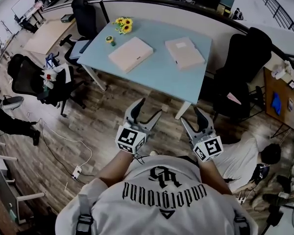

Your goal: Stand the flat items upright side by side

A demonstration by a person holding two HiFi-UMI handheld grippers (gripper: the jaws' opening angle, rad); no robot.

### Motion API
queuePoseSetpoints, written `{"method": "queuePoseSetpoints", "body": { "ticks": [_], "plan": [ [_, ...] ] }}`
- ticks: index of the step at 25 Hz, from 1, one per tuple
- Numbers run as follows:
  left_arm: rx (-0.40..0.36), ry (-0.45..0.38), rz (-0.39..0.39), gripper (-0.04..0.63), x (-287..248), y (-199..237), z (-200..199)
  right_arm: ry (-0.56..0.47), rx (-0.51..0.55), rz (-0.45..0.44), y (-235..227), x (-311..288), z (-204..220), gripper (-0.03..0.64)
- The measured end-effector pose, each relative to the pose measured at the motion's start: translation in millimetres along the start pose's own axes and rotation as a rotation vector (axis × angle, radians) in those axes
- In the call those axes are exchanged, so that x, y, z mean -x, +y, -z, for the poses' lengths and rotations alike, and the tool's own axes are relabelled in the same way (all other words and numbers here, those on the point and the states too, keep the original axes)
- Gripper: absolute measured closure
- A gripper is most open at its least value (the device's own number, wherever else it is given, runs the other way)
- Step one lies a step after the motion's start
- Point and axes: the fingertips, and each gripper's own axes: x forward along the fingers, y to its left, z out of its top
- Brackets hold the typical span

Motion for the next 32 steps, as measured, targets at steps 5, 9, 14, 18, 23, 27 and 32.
{"method": "queuePoseSetpoints", "body": {
  "ticks": [5,9,14,18,23,27,32],
  "plan": [
    [0.009,0.011,0.022,0.265,-8,20,8,0.019,-0.002,0.008,0,-25,6,0.344],
    [0.020,0.016,0.015,0.265,-16,38,11,0.024,-0.004,-0.001,-5,-46,11,0.344],
    [0.026,0.036,-0.023,0.265,-40,67,24,0.028,0.001,-0.027,-27,-78,19,0.344],
    [0.015,0.049,-0.045,0.265,-72,87,26,0.030,0.000,-0.049,-59,-103,23,0.344],
    [0.020,0.066,-0.067,0.265,-125,108,30,0.042,-0.004,-0.075,-111,-138,28,0.342],
    [0.027,0.081,-0.075,0.265,-182,120,32,0.052,-0.026,-0.089,-163,-161,34,0.342],
    [0.023,0.117,-0.075,0.264,-247,126,39,0.053,-0.050,-0.084,-232,-175,42,0.342]
  ]
}}
